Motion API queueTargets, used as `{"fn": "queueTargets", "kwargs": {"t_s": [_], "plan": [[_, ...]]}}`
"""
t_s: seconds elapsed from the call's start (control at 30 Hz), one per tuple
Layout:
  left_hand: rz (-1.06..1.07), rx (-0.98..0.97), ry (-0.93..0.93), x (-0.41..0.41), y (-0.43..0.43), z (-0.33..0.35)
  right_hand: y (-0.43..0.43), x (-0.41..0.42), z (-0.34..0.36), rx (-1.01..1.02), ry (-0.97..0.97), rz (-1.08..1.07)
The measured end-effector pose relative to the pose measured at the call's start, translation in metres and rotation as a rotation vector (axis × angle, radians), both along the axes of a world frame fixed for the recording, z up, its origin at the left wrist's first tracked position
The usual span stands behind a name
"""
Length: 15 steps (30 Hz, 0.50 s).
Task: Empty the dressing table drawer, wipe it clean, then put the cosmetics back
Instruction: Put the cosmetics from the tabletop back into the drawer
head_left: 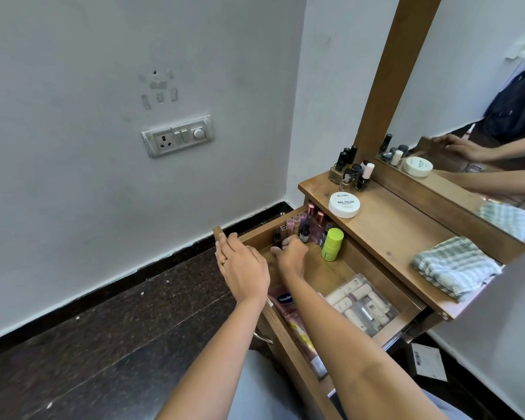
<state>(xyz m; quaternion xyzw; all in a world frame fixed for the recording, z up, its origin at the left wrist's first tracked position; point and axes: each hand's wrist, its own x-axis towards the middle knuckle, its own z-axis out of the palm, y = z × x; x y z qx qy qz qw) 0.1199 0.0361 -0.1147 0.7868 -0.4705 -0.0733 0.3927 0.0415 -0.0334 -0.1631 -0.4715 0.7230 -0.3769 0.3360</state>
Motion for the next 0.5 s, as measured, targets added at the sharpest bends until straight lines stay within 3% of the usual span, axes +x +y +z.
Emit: {"fn": "queueTargets", "kwargs": {"t_s": [0.3,0.4,0.5], "plan": [[-0.007,0.019,-0.004,0.001,0.000,0.000,0.008,-0.005,0.009,0.017,-0.005,0.011],[-0.011,0.020,-0.015,0.001,-0.001,-0.002,0.023,-0.018,0.041,-0.184,0.037,0.083],[-0.014,0.011,-0.014,0.002,-0.001,-0.002,0.022,-0.053,0.091,-0.501,0.220,0.028]]}}
